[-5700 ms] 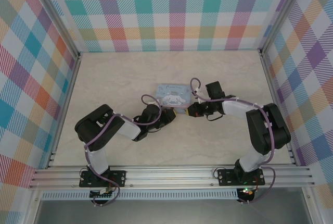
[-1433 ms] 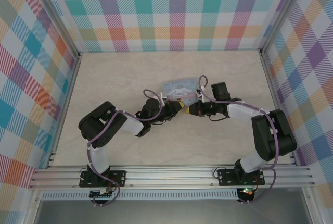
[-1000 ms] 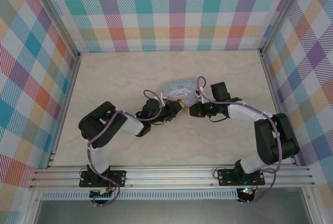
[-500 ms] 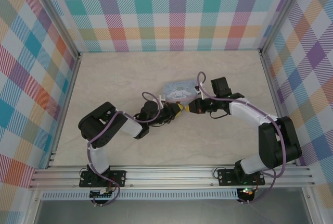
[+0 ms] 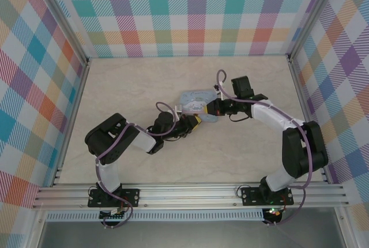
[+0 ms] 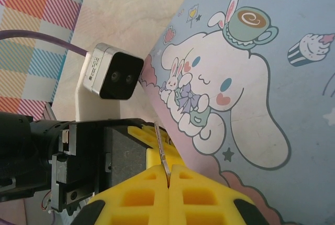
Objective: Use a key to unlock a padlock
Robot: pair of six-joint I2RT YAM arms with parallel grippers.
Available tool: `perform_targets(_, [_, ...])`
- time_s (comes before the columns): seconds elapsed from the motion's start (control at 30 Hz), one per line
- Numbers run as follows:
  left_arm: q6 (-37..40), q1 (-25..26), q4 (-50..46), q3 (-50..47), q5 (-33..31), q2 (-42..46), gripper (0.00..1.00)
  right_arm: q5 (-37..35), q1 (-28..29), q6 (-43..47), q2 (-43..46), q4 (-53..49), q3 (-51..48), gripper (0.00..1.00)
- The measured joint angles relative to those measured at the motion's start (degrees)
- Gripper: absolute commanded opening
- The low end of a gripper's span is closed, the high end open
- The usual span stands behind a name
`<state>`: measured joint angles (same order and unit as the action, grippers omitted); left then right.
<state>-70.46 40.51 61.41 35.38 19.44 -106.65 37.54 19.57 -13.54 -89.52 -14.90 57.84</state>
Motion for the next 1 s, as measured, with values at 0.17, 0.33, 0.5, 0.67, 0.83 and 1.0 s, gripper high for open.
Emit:
perform_targets(0.17, [-0.02, -0.22, -0.85, -0.50, 0.02, 0.00, 0.00, 1.44, 0.07, -1.20, 0.00, 3.50, -2.84, 0.02])
perform_targets(0.33, [-0.09, -0.42, -1.20, -1.36, 0.11, 0.00, 0.00, 3.37, 0.26, -2.54, -0.17, 6.75, -5.22, 0.02])
perform_targets(0.5, [-0.28, -0.94, -1.77, -1.86, 0.44, 0.79, 0.00, 5.33, 0.28, -4.02, -0.15, 10.64, -6.58, 0.02])
perform_targets(0.67, [-1.27, -1.27, -2.78, -1.90, 0.50, 3.02, 0.00, 5.60, -0.02, -3.98, 2.12, 10.88, -6.91, 0.02])
perform_targets(0.83, [-2.25, -1.70, -2.05, -1.77, 0.48, 4.28, 0.00, 5.64, -0.50, -3.82, 5.40, 9.92, -10.19, 0.02])
perform_targets(1.0, [-2.27, -1.73, -1.42, -1.68, 0.52, 4.31, 0.00, 6.69, 0.13, -4.55, 7.63, 9.75, -16.79, 0.02])
